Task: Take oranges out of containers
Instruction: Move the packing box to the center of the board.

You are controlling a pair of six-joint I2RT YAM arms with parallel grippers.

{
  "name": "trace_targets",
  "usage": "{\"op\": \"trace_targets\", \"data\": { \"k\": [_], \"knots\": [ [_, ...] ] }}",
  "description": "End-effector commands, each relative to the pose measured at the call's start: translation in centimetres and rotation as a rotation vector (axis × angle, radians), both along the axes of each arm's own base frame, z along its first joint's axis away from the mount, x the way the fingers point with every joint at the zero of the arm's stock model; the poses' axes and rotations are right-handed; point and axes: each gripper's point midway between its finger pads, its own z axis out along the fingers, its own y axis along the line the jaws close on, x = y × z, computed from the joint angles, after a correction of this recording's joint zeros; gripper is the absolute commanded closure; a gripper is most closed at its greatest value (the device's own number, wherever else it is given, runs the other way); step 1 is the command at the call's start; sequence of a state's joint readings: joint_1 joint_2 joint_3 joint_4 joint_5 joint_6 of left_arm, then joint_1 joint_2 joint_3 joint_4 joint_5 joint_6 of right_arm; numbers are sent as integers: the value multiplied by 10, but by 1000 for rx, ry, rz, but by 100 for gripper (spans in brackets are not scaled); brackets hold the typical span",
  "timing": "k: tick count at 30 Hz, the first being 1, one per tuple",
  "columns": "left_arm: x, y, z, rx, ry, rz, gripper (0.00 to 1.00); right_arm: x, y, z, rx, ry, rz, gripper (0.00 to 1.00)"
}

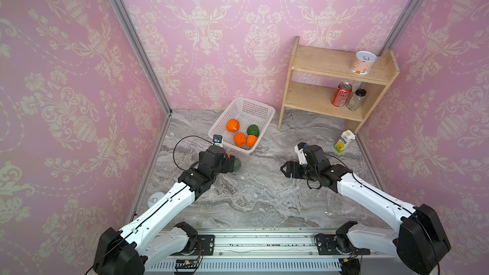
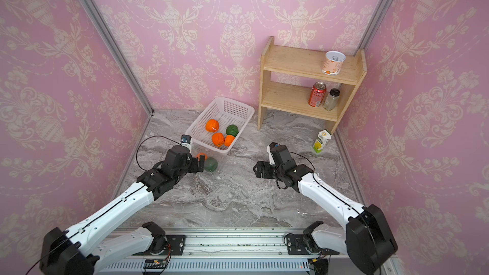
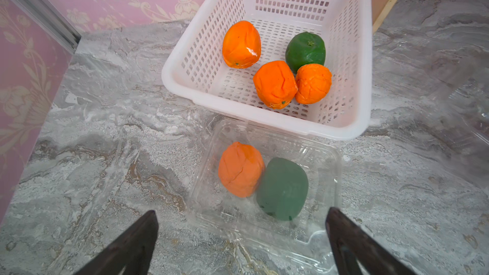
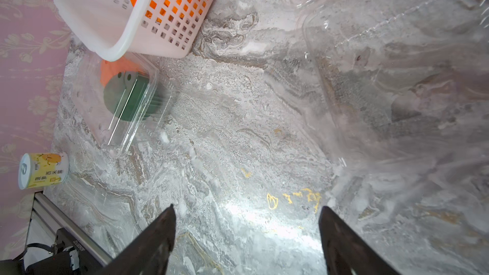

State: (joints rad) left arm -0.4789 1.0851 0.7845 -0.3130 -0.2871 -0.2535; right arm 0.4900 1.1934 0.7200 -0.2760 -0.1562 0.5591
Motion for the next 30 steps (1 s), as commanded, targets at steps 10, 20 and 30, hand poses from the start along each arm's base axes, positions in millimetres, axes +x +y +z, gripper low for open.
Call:
{"op": "trace_targets", "data": {
  "k": [10, 20, 30],
  "knots": [
    [43, 10, -55, -157, 225, 29, 1, -32, 2, -10, 120, 12, 3, 13],
    [52, -15, -80, -227, 281, -5, 1, -46, -7, -21, 132, 19, -21, 12],
    [33, -91, -82, -182, 277, -141, 1, -54, -20, -22, 97, 5, -45, 11]
  ]
}}
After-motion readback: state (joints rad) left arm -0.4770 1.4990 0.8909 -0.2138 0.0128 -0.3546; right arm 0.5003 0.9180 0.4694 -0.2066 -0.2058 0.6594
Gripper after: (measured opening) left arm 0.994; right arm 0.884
